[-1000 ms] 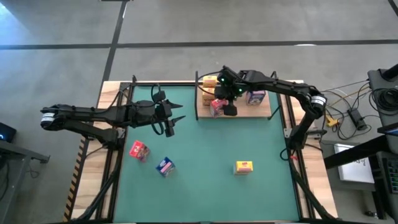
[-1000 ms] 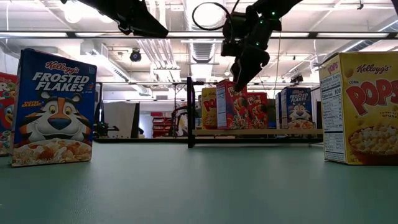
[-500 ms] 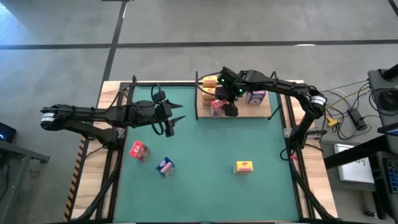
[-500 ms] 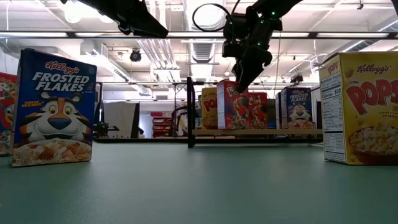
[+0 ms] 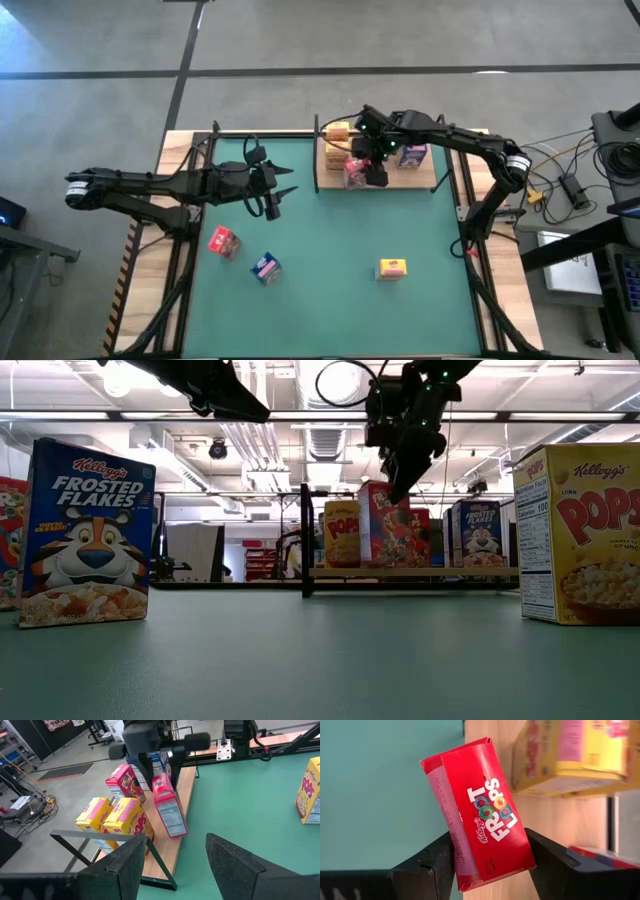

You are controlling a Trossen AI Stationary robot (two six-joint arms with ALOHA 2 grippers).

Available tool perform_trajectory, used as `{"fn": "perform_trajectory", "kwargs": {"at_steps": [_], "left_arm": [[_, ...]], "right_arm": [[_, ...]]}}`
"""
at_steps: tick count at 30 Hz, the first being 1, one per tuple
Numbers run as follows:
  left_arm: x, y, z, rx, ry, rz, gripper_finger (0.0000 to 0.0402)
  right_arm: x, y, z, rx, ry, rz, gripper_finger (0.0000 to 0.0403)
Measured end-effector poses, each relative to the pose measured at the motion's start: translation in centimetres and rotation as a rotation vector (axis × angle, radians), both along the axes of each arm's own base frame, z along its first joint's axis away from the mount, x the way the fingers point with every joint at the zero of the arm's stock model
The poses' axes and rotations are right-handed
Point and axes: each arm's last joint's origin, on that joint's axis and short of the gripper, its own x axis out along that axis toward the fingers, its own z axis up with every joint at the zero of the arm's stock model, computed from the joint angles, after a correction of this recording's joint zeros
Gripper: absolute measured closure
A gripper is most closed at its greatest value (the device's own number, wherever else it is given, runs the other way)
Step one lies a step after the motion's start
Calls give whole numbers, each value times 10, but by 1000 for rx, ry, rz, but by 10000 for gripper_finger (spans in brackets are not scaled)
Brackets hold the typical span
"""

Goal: Stack cereal on shelf
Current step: Put the top red cereal box on the shelf aligned with the other red cereal box

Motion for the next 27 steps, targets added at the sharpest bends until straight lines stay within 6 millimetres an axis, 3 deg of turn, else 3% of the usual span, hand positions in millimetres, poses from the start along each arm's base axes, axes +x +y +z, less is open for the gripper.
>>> {"fn": "perform_trajectory", "kwargs": {"at_steps": [11,20,27], "left_arm": [[0,0,0,-4,3,2,209],[0,0,-1,-4,6,1,209],[0,0,-1,-4,7,1,209]], "right_arm": [[-33,-22,19,26,-28,-202,205],[-55,-49,14,51,-24,-361,204],[-58,-53,12,63,-29,-402,204]]}}
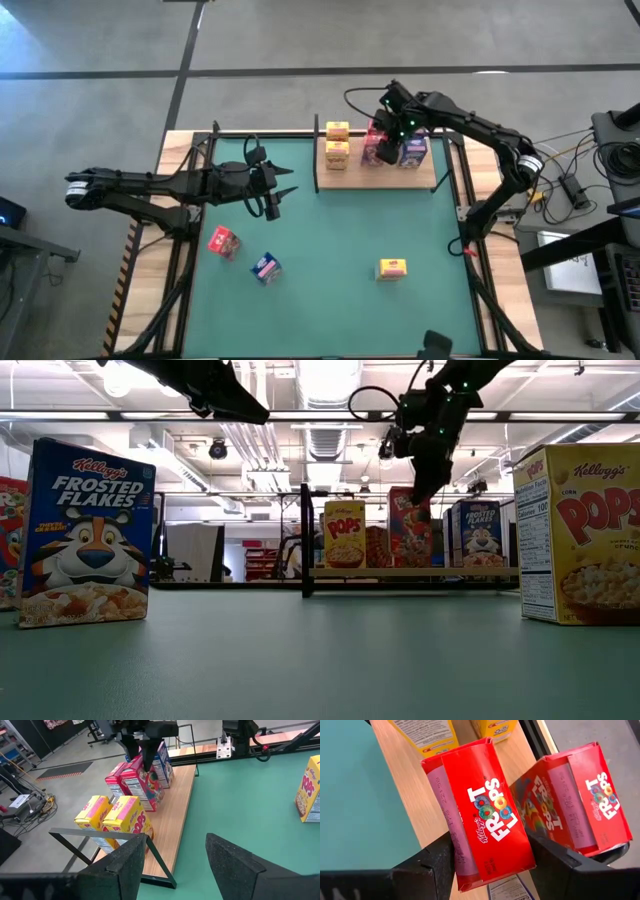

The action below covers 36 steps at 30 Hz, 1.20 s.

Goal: Stack cereal on shelf
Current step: Put the top red cereal box on the shelf aligned with the other red cereal box

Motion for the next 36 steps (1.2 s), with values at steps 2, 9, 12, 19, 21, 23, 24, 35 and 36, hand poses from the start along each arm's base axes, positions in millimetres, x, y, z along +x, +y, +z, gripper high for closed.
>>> {"fn": "perform_trajectory", "kwargs": {"at_steps": [2,9,12,19,21,23,24,35,36], "left_arm": [[0,0,0,0,0,0,209],[0,0,0,-2,-1,1,209],[0,0,0,-2,-1,1,209],[0,0,0,-2,-1,1,209],[0,0,0,-2,-1,1,209],[0,0,0,-2,-1,1,209],[0,0,0,-2,-1,1,209],[0,0,0,-2,2,1,209],[0,0,0,-2,3,1,209]], "right_arm": [[0,0,-1,-2,-2,1,204],[1,-1,-9,-3,-1,4,204],[2,0,-13,-5,0,5,204],[0,-2,-17,-60,54,-7,204],[1,-3,-17,-73,40,-6,204],[2,-3,-16,-78,34,-6,204],[2,-3,-16,-78,32,-8,204],[5,1,-19,-58,26,-15,204],[5,1,-19,-57,28,-12,204]]}}
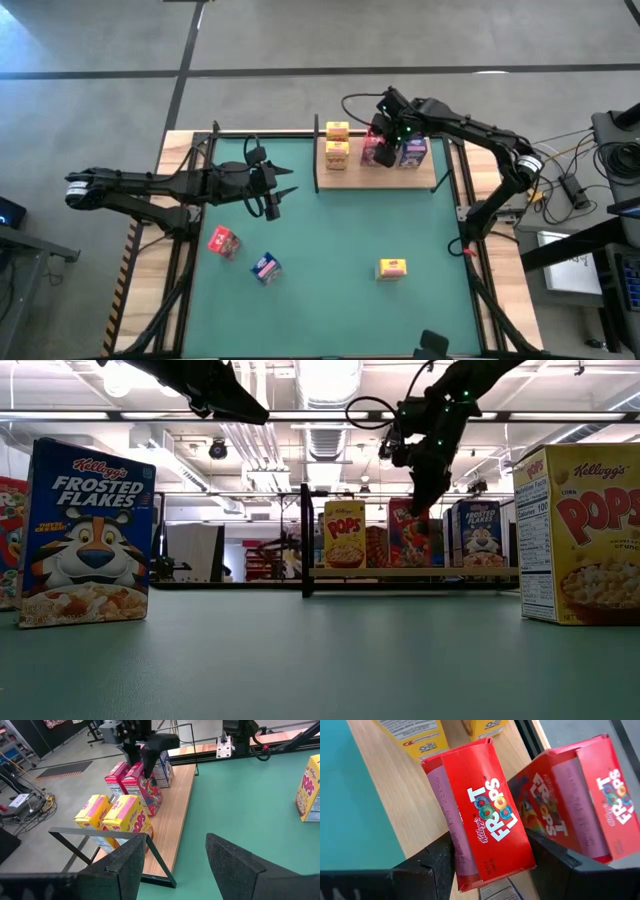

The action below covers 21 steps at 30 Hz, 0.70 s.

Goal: Stack cereal on shelf
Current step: Put the top red cereal box on the shelf aligned with the other red cereal box

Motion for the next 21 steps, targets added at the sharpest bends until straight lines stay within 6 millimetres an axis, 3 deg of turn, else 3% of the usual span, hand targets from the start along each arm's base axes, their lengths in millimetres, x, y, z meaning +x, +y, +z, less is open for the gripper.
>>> {"fn": "perform_trajectory", "kwargs": {"at_steps": [10,21], "left_arm": [[0,0,0,0,0,0,209],[0,0,0,0,0,0,209]], "right_arm": [[1,1,-1,1,3,4,200],[1,2,-1,-6,7,22,145]]}}
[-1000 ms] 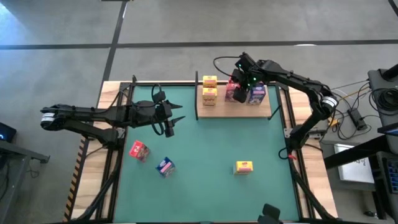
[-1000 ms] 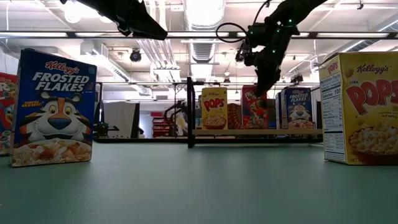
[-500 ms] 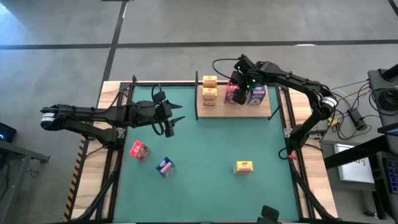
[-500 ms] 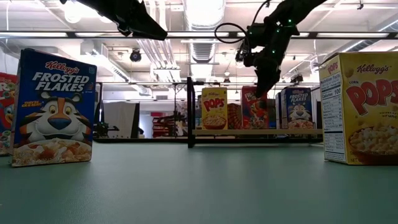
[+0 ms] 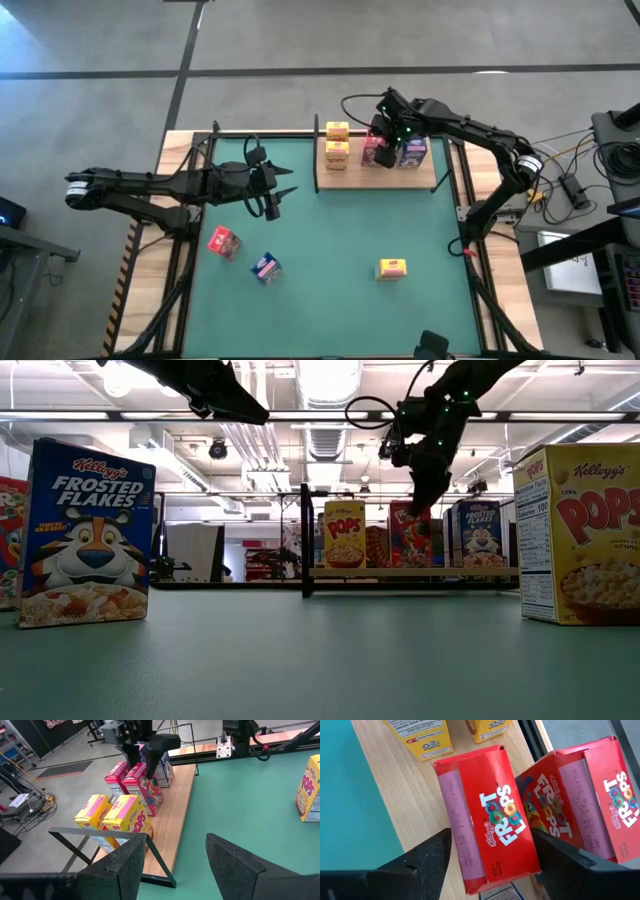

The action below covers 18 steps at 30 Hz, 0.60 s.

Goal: Stack cereal on shelf
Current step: Put the top red cereal box on the shelf aligned with the other red cereal box

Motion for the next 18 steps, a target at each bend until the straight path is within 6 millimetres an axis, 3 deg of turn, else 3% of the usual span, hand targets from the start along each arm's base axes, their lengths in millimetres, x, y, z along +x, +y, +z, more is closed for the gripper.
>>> {"fn": "perform_trajectory", "kwargs": {"at_steps": [9,18], "left_arm": [[0,0,0,0,0,0,209],[0,0,0,0,0,-1,209]], "right_arm": [[-1,1,6,5,6,-16,105],[-4,3,30,28,5,-56,108]]}}
